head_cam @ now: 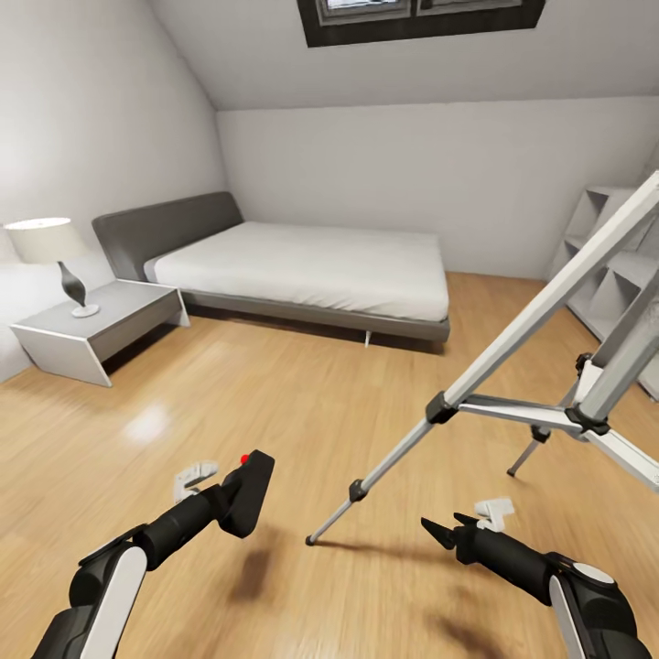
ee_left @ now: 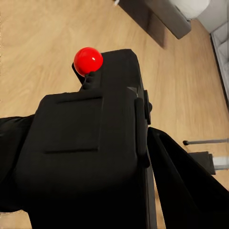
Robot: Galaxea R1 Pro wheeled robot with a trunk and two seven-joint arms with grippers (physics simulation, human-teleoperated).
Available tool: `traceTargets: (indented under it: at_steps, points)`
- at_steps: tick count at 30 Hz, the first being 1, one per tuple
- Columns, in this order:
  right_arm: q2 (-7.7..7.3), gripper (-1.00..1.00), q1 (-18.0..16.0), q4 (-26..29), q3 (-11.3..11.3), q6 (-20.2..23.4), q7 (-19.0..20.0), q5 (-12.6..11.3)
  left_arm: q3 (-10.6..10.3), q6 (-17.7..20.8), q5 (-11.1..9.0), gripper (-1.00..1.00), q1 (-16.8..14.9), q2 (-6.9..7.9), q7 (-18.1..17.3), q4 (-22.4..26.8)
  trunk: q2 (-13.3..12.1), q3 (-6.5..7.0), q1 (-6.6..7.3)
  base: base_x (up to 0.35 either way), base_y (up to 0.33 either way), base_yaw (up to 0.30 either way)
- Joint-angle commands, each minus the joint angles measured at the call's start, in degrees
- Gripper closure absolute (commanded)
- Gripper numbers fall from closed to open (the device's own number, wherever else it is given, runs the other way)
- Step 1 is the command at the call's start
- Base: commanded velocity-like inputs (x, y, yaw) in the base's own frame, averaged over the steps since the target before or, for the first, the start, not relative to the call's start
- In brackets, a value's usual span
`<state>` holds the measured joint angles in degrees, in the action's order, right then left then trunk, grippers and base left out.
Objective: Attach the digital camera to the camera tripod in the bedroom.
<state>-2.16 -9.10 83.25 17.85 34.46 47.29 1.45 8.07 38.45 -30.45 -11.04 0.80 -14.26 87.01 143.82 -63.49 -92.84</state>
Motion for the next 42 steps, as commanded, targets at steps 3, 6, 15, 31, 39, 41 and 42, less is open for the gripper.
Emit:
traceTargets:
  at_steps: [3,6,15,31,39,41,42]
  points:
    - [0.04,-1.00,0.0,0.0,0.1,0.3,0.3,0.2,0.1,0.3,-0.1,1.00,0.0,-0.04,-0.3,0.0,0.0,0.62,0.09,0.000,0.000,0.000]
    - [0.01,-1.00,0.0,0.0,0.1,0.4,0.4,0.3,0.1,0.3,-0.1,1.00,0.0,-0.07,-0.3,-0.1,-0.1,1.29,0.16,0.000,0.000,0.000]
    - [0.16,-1.00,0.0,0.1,0.1,0.3,0.4,0.4,0.1,0.3,-0.1,1.00,0.0,-0.10,-0.2,-0.1,-0.2,3.28,0.40,0.000,0.000,0.000]
    - [0.22,-1.00,0.0,0.0,0.0,0.1,0.3,0.6,0.1,0.3,-0.1,1.00,0.0,-0.10,-0.2,0.0,-0.4,6.83,0.81,0.000,0.000,0.000]
    - [0.23,-1.00,0.0,-0.1,-0.1,0.1,0.3,0.5,0.1,0.4,-0.1,1.00,0.0,-0.08,-0.3,0.0,-0.5,8.60,1.02,0.000,0.000,0.000]
    - [0.23,-1.00,0.0,-0.1,-0.1,0.1,0.3,0.5,0.2,0.4,-0.1,1.00,0.0,-0.09,-0.3,0.0,-0.5,9.04,1.07,0.000,0.000,0.000]
    - [0.23,-1.00,0.0,-0.1,-0.1,0.1,0.3,0.5,0.2,0.4,-0.1,1.00,0.0,-0.09,-0.3,0.0,-0.5,9.26,1.09,0.000,0.000,0.000]
